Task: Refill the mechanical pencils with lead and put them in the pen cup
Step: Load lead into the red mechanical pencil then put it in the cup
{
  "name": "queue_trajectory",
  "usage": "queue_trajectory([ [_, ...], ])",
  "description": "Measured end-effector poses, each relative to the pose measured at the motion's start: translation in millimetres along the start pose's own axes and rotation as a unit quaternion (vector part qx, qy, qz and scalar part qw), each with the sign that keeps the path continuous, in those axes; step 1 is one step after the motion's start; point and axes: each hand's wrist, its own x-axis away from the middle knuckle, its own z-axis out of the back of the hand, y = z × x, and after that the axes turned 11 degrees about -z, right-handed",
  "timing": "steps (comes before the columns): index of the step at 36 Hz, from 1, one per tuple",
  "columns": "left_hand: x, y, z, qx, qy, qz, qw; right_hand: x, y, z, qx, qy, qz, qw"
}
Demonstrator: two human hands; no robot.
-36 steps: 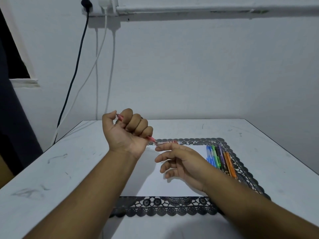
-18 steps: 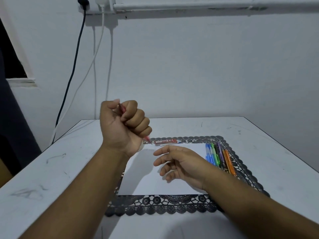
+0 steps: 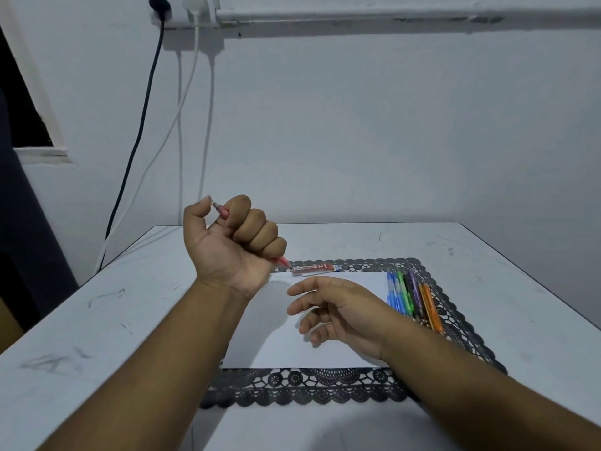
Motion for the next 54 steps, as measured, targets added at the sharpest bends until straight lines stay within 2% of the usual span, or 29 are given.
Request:
queue_trajectory([
  [12,-2.2,-3.9,0.8,-0.019,-0.003,0.017,1.000,1.9,-2.2,-0.8,0.003,-0.011,-0.005,1.000],
  [29,-1.8,-4.0,1.5,0.010,0.037,-0.006,0.999,5.5,-4.4,-2.1,0.008,-0.014,0.002,1.000],
  [41,-2.1,-4.8,4.1,0.032,0.039,0.001,0.999,6.0,-9.3,-2.9,-0.051,-0.008,0.093,0.994],
  [54,-2.3,-4.1,4.6,0.037,0.020,0.011,0.999,5.5,-9.0,-5.3,0.011,0.052,0.141,0.989],
])
